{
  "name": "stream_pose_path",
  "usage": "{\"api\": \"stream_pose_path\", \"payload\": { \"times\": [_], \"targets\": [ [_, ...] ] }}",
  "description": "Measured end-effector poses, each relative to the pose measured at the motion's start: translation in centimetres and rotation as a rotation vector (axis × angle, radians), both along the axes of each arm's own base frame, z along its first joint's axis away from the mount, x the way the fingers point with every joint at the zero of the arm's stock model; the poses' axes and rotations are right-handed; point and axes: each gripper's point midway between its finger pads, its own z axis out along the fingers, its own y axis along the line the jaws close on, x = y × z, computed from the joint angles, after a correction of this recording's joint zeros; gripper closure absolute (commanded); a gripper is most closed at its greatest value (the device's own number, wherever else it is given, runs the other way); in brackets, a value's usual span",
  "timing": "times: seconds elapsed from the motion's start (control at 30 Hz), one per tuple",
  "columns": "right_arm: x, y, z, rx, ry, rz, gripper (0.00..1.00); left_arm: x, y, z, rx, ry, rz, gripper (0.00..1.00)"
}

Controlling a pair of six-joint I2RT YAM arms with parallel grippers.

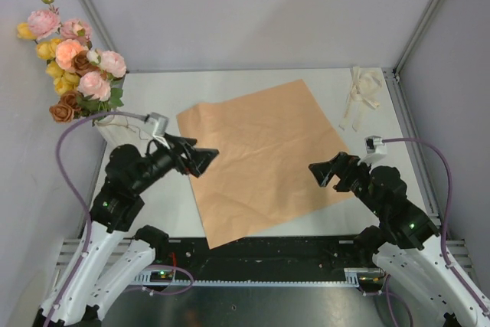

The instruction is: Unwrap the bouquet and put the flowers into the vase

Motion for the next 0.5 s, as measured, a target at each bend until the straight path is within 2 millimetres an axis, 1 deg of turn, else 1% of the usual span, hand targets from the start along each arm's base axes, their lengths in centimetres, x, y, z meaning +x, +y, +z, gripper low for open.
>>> {"api": "stream_pose_path", "payload": {
  "times": [0.03, 0.13, 0.23, 0.3, 0.37, 0.5],
  "targets": [
    [-0.1, -0.1, -0.3, -0.002, 0.016, -0.007, 0.01, -0.4, -0.6, -1.5, 0.017, 0.025, -0.028, 0.0],
    [-0.4, -0.3, -1.0, -0.01, 0.048, -0.013, 0.01, -0.9, -1.0, -4.6, 0.053, 0.065, -0.057, 0.0],
    [-0.6, -0.5, -1.3, -0.014, 0.064, -0.014, 0.01, -1.2, -0.8, -6.8, 0.081, 0.085, -0.06, 0.0],
    [-0.8, -0.6, -1.3, -0.014, 0.068, -0.015, 0.01, -1.5, -0.7, -7.3, 0.084, 0.083, -0.06, 0.0],
    [-0.9, -0.6, -1.2, -0.014, 0.067, -0.014, 0.01, -1.7, -0.5, -7.3, 0.085, 0.067, -0.056, 0.0],
    [-0.9, -0.7, -1.3, -0.018, 0.07, -0.015, 0.01, -1.9, 0.0, -6.6, 0.079, 0.024, -0.034, 0.0]
  ]
}}
